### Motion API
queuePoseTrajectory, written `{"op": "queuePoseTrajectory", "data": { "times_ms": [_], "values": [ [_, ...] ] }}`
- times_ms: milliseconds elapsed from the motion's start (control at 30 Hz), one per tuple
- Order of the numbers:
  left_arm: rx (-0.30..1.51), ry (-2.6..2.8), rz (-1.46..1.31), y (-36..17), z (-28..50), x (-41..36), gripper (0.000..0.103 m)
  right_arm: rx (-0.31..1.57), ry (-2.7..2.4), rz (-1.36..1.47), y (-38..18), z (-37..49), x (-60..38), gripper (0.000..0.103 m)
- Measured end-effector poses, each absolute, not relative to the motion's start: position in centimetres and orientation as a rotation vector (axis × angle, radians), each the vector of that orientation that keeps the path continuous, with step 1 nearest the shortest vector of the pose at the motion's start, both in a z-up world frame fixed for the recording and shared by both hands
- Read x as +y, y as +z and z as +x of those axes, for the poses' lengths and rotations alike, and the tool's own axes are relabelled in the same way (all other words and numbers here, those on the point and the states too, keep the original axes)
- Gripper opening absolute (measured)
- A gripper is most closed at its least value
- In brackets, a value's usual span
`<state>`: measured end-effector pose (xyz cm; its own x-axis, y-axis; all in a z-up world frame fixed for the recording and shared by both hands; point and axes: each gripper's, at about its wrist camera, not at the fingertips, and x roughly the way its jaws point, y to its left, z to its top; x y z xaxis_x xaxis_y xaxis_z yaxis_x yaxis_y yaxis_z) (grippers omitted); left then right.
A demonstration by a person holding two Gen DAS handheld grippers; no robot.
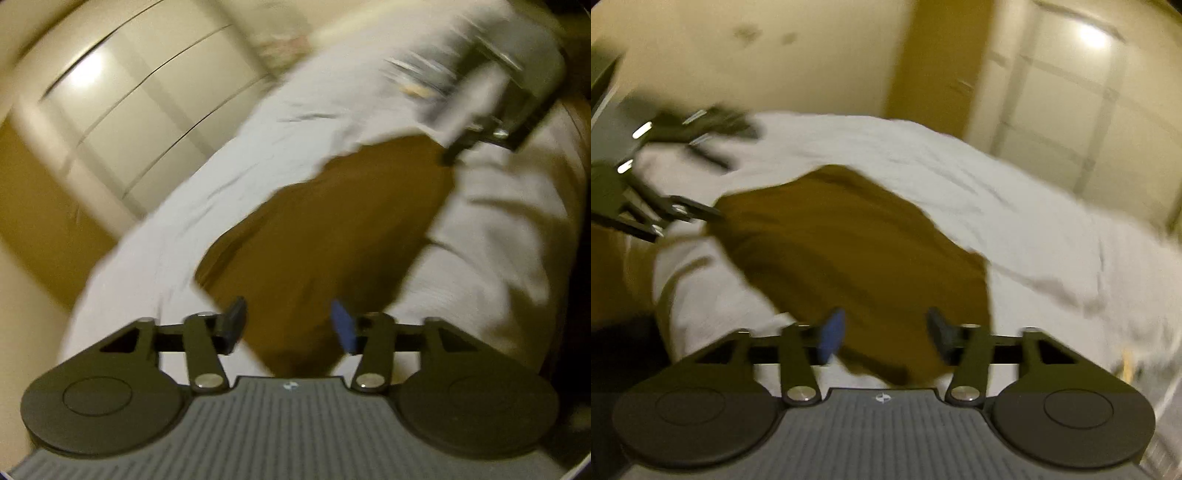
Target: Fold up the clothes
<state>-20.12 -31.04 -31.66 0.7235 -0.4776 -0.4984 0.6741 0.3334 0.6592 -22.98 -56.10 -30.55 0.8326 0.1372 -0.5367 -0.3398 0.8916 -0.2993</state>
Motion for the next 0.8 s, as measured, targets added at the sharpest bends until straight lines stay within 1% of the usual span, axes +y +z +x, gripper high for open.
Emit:
{"op": "queuePoseTrajectory", "data": {
  "times_ms": [100,233,333,367,400,467,700,767,800],
  "values": [
    [0.175,-0.773,1.202,-35.0,-21.0,-33.4,0.057,0.529,0.29,-0.587,-32.1,-23.4,-53.1,0.061],
    [0.133,-0.735,1.334,-37.6,-20.0,-35.6,0.057,0.53,0.316,-0.703,-33.8,-22.5,-50.8,0.063],
    [0.141,-0.714,1.349,-38.0,-18.8,-35.6,0.056,0.522,0.315,-0.817,-35.4,-21.5,-49.8,0.061],
    [0.16,-0.715,1.33,-37.8,-18.5,-35.1,0.049,0.517,0.309,-0.858,-36.0,-21.2,-49.6,0.06],
    [0.168,-0.71,1.321,-37.7,-18.3,-34.6,0.044,0.51,0.293,-0.89,-36.4,-21.2,-49.9,0.06],
    [0.163,-0.693,1.323,-37.8,-18.2,-33.4,0.041,0.51,0.249,-0.924,-36.8,-21.2,-51.2,0.06],
    [0.151,-0.69,1.341,-38.4,-17.7,-33.9,0.042,0.469,0.208,-1.101,-38.3,-20.0,-51.6,0.06],
    [0.162,-0.7,1.342,-38.3,-17.5,-33.7,0.041,0.469,0.204,-1.132,-38.6,-19.1,-51.3,0.056],
    [0.169,-0.706,1.34,-38.2,-17.4,-33.6,0.038,0.473,0.203,-1.142,-38.6,-18.6,-51.2,0.05]
  ]
}}
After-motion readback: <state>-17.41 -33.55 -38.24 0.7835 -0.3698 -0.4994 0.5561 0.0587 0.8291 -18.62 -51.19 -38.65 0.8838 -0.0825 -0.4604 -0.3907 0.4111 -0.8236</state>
